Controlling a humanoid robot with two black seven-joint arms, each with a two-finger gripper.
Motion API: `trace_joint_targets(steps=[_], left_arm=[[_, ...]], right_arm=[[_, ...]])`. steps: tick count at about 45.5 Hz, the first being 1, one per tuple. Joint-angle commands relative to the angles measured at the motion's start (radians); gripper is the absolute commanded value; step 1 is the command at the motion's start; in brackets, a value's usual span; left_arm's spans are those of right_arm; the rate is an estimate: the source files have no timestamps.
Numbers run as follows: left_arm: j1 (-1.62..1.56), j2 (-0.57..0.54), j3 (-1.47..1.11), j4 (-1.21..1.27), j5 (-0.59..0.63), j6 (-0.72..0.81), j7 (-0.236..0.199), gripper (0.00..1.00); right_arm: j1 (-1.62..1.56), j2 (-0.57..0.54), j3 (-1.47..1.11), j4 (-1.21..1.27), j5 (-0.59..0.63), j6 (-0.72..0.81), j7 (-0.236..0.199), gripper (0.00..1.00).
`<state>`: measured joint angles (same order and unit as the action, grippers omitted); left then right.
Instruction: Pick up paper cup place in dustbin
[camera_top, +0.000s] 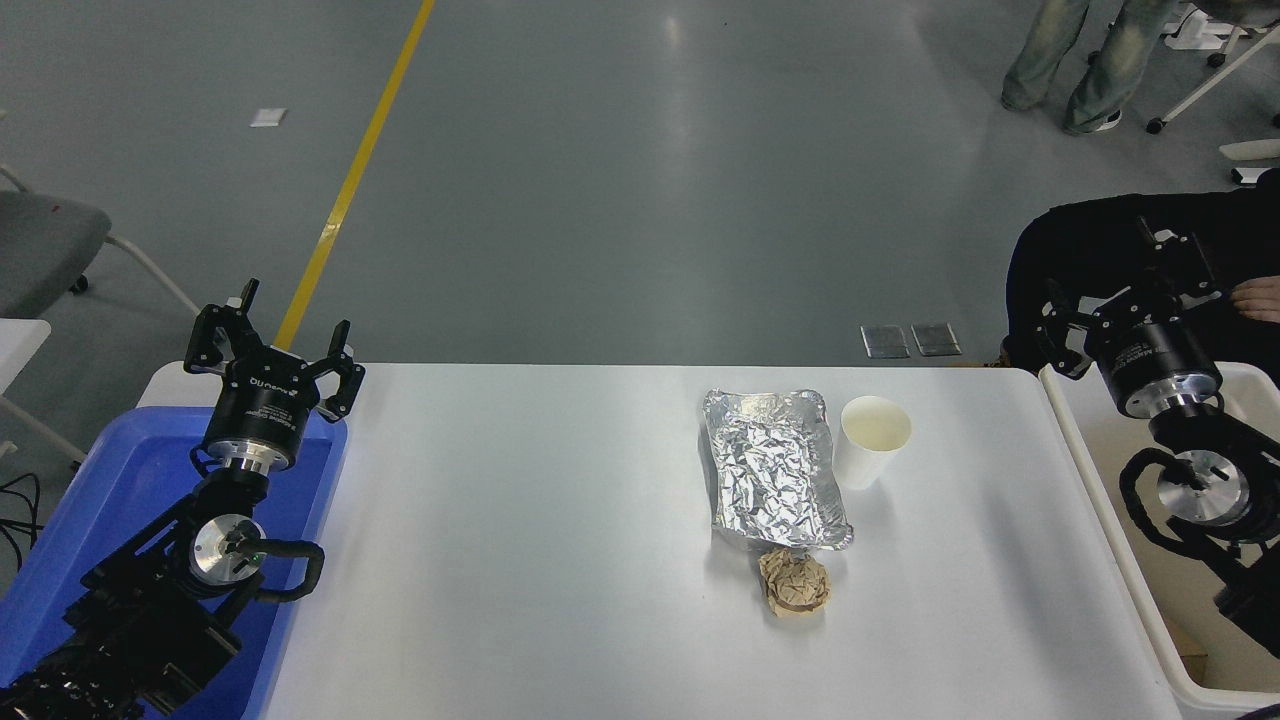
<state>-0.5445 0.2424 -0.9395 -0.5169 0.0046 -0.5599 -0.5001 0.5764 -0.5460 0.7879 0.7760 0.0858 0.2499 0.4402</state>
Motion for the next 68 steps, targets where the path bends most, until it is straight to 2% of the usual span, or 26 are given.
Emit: trace_joint_targets(steps=[1, 9, 15, 23, 37, 43, 52, 68], left_arm=[[0.000, 0.000, 0.001, 0.000, 0.000, 0.000, 0.000, 0.98], [0.000, 0.000, 0.001, 0.000, 0.000, 0.000, 0.000, 0.98], [0.000, 0.000, -0.001, 0.000, 0.000, 0.000, 0.000, 0.98], [0.000, 0.000, -0.001, 0.000, 0.000, 0.000, 0.000, 0.98], [0.000, 0.000, -0.001, -0.002, 0.000, 0.000, 0.000, 0.98], [0.000, 0.000, 0.001, 0.000, 0.002, 0.000, 0.000, 0.98], [-0.002, 0.000, 0.001, -0.002, 0.000, 0.000, 0.000, 0.98], [-0.002, 0.000, 0.001, 0.000, 0.000, 0.000, 0.000, 0.98]], right_arm=[[-0.001, -0.002, -0.003, 0.000, 0.000, 0.000, 0.000, 1.00], [-0.003, -0.011, -0.004, 0.000, 0.000, 0.000, 0.000, 1.00], [0.023, -0.070, -0.107, -0.001, 0.000, -0.003, -0.002, 1.00], [0.193, -0.150, -0.458, -0.015, 0.005, -0.027, -0.005, 1.00], [0.606, -0.176, -1.159, -0.021, 0.006, -0.046, -0.009, 1.00], [0.805, -0.144, -1.473, -0.018, 0.006, -0.038, -0.009, 1.00], [1.008, -0.022, -1.841, -0.006, 0.005, -0.029, -0.008, 1.00], [1.217, 0.146, -2.047, 0.080, 0.003, 0.055, -0.008, 1.00]])
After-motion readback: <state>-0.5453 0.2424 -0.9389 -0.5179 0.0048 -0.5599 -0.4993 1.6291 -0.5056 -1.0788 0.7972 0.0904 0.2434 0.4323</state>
